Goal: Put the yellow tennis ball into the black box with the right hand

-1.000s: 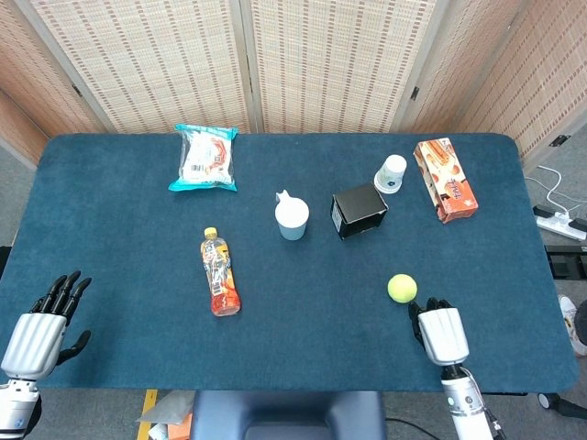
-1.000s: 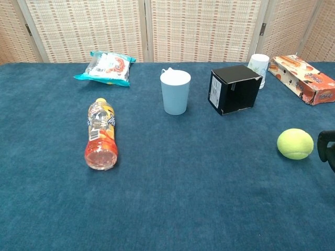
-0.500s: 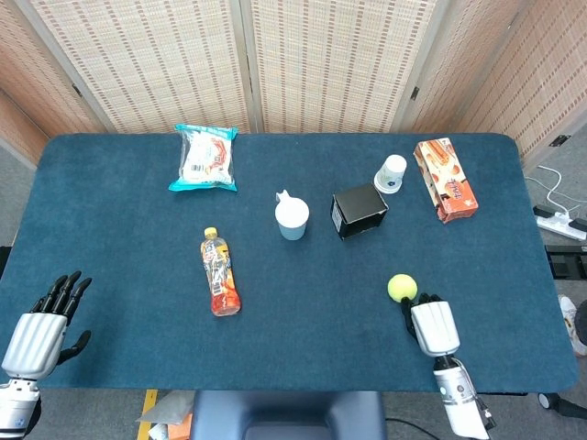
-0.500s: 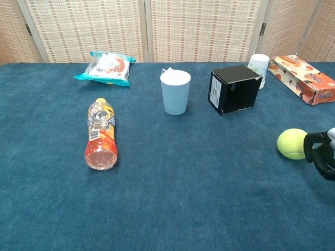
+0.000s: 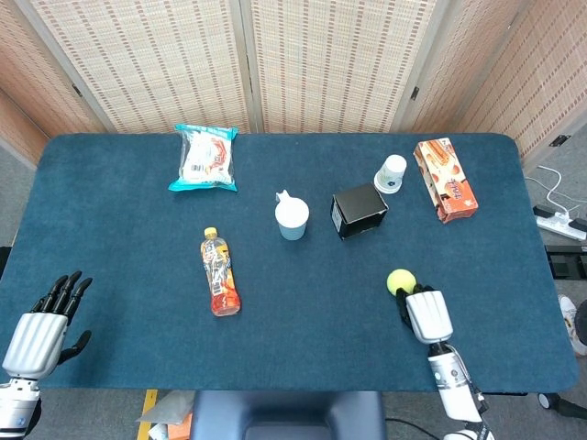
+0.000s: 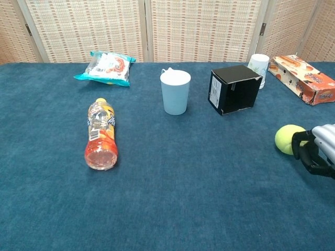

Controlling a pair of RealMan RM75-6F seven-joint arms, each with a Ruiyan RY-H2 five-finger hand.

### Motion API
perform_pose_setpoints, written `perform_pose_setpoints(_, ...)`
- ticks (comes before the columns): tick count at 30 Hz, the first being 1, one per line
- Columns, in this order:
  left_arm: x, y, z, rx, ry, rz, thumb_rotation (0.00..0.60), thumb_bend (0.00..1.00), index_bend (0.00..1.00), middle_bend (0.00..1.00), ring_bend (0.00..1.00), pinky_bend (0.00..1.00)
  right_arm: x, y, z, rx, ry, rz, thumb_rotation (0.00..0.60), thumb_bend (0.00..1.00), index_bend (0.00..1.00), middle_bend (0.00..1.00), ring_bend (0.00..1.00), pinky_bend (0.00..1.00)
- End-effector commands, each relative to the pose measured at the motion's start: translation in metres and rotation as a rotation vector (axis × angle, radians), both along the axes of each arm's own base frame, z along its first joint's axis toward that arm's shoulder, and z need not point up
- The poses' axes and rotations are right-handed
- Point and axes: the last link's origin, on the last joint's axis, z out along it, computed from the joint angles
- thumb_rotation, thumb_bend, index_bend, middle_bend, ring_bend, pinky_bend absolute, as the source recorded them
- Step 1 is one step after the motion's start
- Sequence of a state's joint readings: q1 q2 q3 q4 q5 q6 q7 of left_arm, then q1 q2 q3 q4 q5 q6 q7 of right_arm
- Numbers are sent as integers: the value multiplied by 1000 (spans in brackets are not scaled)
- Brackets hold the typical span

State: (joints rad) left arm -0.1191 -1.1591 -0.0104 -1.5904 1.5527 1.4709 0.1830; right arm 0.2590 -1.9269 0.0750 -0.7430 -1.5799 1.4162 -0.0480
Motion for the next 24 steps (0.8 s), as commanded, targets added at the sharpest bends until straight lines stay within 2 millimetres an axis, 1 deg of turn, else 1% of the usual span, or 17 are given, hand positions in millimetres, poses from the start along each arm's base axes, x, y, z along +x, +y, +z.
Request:
perform_pose_setpoints(1, 0, 0, 0, -1, 1, 1, 600, 335, 112, 139, 74, 318, 2, -8, -3, -1, -10, 0, 600, 682, 769, 878, 567, 654)
perform_pose_setpoints(9, -1, 1, -1, -2, 5, 7, 600, 335, 112, 139, 73, 318, 5, -26, -8, 5, -25, 5, 600, 683, 769, 878, 567, 654)
perform_pose_setpoints(24, -1, 4, -3, -4, 14, 21, 600, 334, 112, 140, 73, 318, 11, -56, -11, 13, -54, 10, 600, 683, 769, 878, 567, 654)
